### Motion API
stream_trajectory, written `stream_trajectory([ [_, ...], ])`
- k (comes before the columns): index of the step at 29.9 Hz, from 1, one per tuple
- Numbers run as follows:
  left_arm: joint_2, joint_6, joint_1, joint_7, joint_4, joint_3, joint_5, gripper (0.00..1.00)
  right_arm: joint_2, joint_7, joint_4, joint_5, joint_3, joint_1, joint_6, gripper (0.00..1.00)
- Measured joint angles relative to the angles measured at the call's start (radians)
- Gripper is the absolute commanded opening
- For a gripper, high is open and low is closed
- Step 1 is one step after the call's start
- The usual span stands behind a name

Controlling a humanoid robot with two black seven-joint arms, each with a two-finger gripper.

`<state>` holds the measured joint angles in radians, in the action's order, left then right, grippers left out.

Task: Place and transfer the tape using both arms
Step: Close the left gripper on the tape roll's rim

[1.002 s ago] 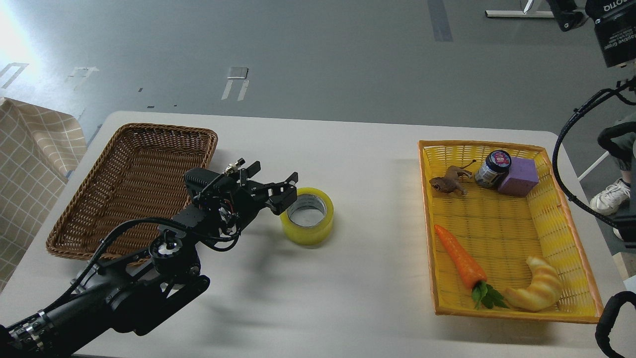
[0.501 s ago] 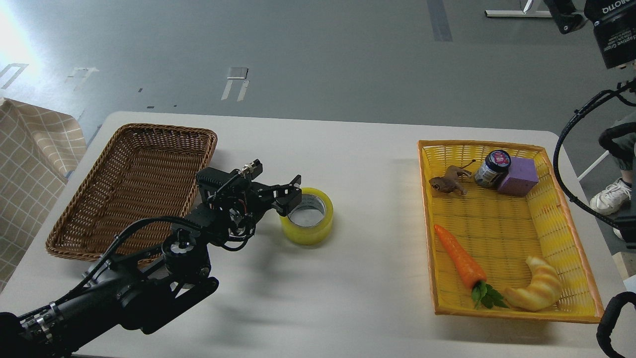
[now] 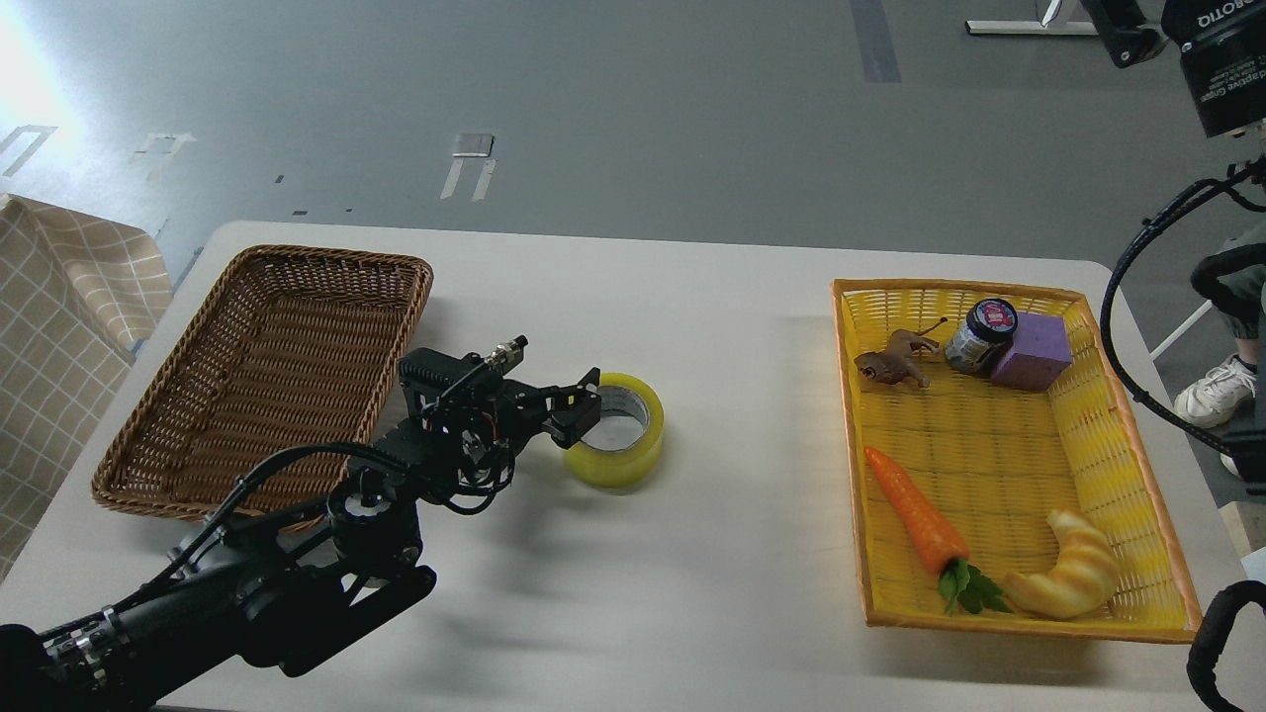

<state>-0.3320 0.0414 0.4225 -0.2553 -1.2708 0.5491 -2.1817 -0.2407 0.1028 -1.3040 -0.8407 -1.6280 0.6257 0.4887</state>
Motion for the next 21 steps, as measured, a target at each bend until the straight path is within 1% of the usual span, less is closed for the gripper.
stream_trajectory([
  [21, 0.002, 0.000, -0.023, 0.001, 0.005, -0.001, 0.000, 0.98, -0.003, -0.001, 0.000, 0.000, 0.002, -0.015, 0.000, 1.00],
])
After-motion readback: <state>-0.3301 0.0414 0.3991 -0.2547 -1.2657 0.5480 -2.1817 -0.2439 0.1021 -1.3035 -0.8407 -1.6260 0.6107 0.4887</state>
